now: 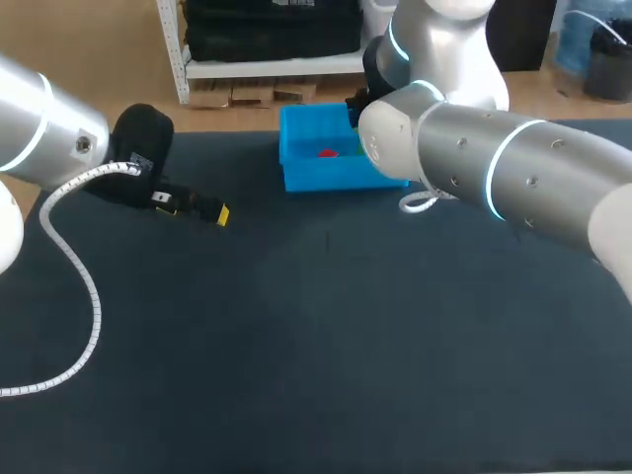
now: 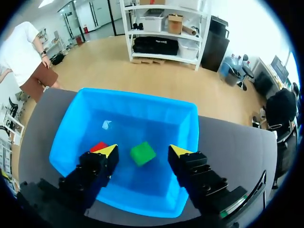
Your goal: Use the left arm to pick the red cube and place it into the blue plastic box first, then use the right arm to grasp the green cube and put it into the same blue plastic box after the first action is fully finished.
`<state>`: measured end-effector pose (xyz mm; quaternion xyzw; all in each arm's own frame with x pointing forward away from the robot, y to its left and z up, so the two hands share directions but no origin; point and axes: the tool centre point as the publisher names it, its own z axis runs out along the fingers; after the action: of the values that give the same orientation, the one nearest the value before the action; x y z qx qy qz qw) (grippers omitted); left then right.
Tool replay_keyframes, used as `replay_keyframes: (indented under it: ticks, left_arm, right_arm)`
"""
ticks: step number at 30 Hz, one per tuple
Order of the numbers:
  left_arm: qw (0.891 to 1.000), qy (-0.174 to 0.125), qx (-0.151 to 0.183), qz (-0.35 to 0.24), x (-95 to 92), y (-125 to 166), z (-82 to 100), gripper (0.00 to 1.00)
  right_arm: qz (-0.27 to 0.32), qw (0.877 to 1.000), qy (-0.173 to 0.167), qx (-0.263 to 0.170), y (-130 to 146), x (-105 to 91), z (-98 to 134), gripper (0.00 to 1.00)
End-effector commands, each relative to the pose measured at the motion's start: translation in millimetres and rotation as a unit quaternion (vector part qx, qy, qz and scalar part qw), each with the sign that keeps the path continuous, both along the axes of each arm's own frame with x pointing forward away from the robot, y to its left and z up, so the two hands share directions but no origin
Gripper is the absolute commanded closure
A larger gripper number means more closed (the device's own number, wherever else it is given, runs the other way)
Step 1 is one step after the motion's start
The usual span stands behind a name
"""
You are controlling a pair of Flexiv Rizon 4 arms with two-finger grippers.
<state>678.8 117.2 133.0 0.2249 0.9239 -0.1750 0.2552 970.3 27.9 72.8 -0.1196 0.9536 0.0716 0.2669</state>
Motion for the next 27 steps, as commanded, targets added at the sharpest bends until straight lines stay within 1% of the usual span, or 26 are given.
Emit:
replay_keyframes:
  ticks: [1,3,6,7,10,11,16,21,27]
  left_arm:
    - [1.000,0.000,-0.003,-0.003,1.5,1.2,-1.2,0.00]
    - [1.000,0.000,-0.003,-0.003,1.5,1.2,-1.2,0.00]
    - [1.000,0.000,-0.003,-0.003,1.5,1.2,-1.2,0.00]
    - [1.000,0.000,-0.003,-0.003,1.5,1.2,-1.2,0.00]
    - [1.000,0.000,-0.003,-0.003,1.5,1.2,-1.2,0.00]
    - [1.000,0.000,-0.003,-0.003,1.5,1.2,-1.2,0.00]
    - [1.000,0.000,-0.003,-0.003,1.5,1.2,-1.2,0.00]
    - [1.000,0.000,-0.003,-0.003,1.5,1.2,-1.2,0.00]
    - [1.000,0.000,-0.003,-0.003,1.5,1.2,-1.2,0.00]
  right_arm:
    - [0.012,0.995,0.095,-0.032,2.7,-2.1,12.3,0.00]
    - [0.014,0.994,0.102,-0.035,3.2,-7.3,16.7,0.00]
    - [0.018,0.993,0.108,-0.036,5.1,-20.6,25.3,0.00]
    - [0.021,0.993,0.111,-0.026,6.0,-25.6,27.7,0.00]
    - [0.026,0.992,0.120,-0.022,7.7,-38.6,33.4,0.00]
    - [0.027,0.992,0.120,-0.019,9.2,-46.1,36.0,0.00]
    - [0.037,0.993,0.112,-0.015,13.0,-72.2,46.1,0.00]
    - [0.042,0.993,0.107,-0.013,12.4,-94.2,53.0,0.00]
    - [0.047,0.994,0.101,-0.014,16.3,-116.9,54.6,0.00]
